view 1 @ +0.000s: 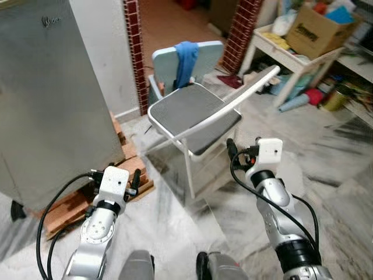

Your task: Restocking fridge

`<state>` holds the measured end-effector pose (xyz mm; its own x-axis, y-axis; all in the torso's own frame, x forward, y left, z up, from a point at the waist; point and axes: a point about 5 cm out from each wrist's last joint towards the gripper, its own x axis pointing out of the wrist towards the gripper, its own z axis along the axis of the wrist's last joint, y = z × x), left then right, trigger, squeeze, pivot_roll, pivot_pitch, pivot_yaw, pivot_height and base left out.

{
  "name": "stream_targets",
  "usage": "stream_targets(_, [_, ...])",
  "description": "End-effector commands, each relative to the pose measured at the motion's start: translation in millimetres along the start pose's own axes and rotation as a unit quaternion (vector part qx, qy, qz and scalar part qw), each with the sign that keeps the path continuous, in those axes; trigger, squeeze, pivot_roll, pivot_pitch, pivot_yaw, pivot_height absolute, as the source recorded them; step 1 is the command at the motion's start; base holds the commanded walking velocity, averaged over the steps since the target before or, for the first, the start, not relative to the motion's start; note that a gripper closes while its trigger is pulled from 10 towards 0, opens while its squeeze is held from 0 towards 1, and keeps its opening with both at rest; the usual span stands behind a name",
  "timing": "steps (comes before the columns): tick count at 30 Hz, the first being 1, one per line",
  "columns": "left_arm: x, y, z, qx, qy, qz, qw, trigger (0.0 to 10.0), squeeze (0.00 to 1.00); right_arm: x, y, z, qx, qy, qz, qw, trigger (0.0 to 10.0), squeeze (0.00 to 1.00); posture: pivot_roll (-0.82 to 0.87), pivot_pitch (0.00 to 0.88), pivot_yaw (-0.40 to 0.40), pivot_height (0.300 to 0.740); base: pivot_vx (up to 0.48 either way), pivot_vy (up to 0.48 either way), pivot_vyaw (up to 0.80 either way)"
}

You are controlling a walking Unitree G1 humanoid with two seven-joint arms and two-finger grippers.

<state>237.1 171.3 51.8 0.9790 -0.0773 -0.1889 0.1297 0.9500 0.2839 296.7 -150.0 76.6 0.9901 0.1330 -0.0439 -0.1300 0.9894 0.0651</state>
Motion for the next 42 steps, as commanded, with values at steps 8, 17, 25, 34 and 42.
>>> stream_targets(8, [-1.5,-1.6,-5,0.02,0.013,-0.016,1.0,10.0,0.0,0.3,4.7,-2,0.002,-0.001,0.007,1.0,10.0,0.0,0.1,0.124,-0.012,0.74,-0.421,0.114,-0.2])
stream_targets(17, [-0.1,-3.4,-5,0.027,0.009,-0.027,0.999,10.0,0.0,1.7,3.4,-1,0.003,-0.005,0.002,1.0,10.0,0.0,0.1,0.123,-0.011,0.74,-0.472,0.0,0.0])
stream_targets(25, [0.4,-1.2,-2,0.03,-0.008,-0.024,0.999,10.0,0.0,3.2,-0.3,2,0.0,-0.012,-0.01,1.0,10.0,0.0,0.1,0.117,-0.008,0.74,-0.384,0.182,0.0])
stream_targets(34, [0.9,14.9,-4,0.013,-0.014,0.012,1.0,10.0,0.0,5.9,-5.9,11,-0.02,-0.031,-0.017,0.999,10.0,0.0,0.11,0.117,-0.008,0.74,0.0,0.104,0.0])
stream_targets(42, [0.8,25.7,-8,-0.009,-0.012,0.037,0.999,10.0,0.0,4.1,-8.7,9,-0.028,-0.027,-0.026,0.999,10.0,0.0,0.11,0.114,-0.009,0.74,0.0,0.168,-0.2])
